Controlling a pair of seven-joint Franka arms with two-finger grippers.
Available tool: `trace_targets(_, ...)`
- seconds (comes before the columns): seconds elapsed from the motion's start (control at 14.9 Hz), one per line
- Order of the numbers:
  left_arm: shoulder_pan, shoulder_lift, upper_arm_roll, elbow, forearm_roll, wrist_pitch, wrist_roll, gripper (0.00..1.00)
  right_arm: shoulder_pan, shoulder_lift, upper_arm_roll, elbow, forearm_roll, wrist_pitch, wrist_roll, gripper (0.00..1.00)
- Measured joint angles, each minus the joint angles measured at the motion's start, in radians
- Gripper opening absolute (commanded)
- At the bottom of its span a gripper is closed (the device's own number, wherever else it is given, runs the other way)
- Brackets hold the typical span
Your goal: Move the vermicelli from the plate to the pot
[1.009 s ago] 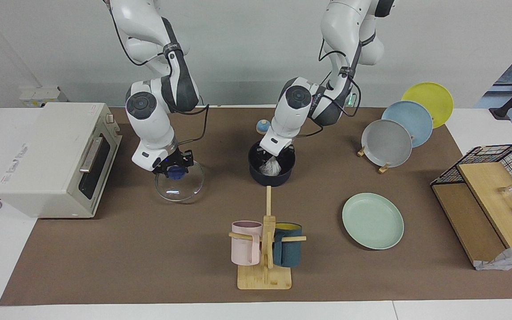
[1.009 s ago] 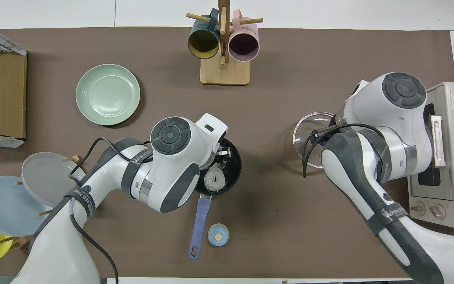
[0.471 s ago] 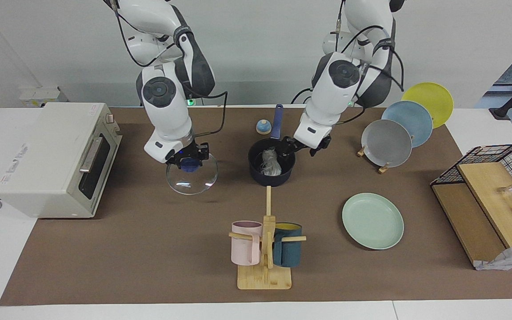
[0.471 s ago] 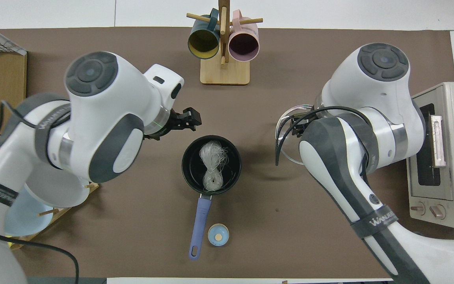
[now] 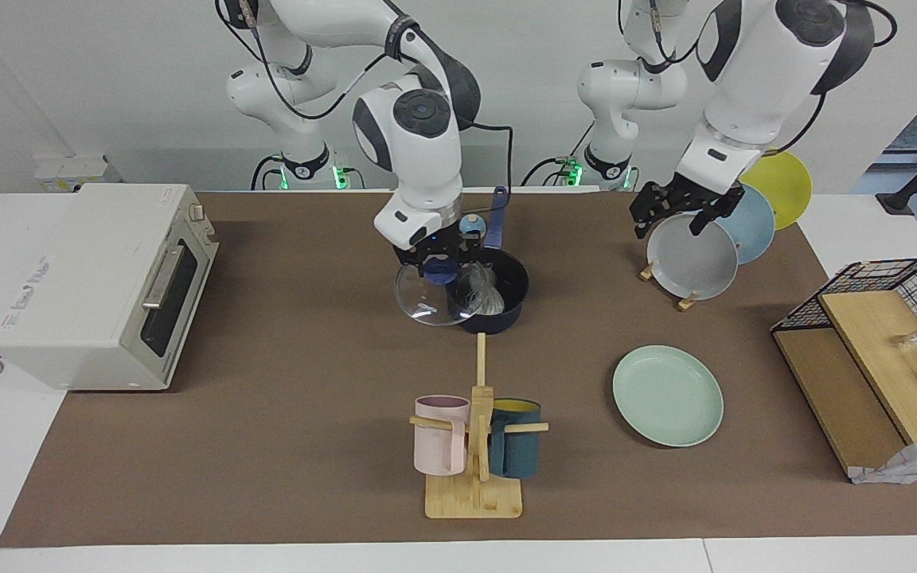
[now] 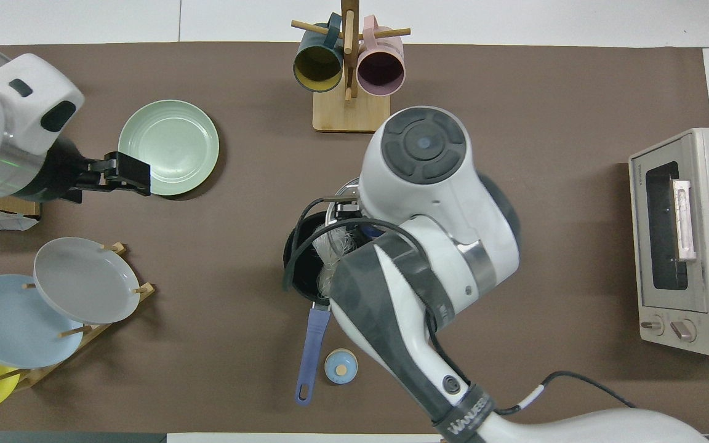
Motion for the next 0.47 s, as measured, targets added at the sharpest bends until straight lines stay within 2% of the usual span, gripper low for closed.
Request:
trace_targets(0.2, 0.006, -0.037, -0.006, -0.046, 0.022, -0.01, 0.018, 1.0, 0.089, 0.049, 0.0, 0.01, -0.03, 0.012, 0.07, 0.22)
trace_targets(0.47, 0.005, -0.052, -0.013, -0.079, 0.029, -0.008, 0.018, 1.0, 0.109, 0.085, 0.0, 0.019, -0.044, 0.041, 0.12, 0.23)
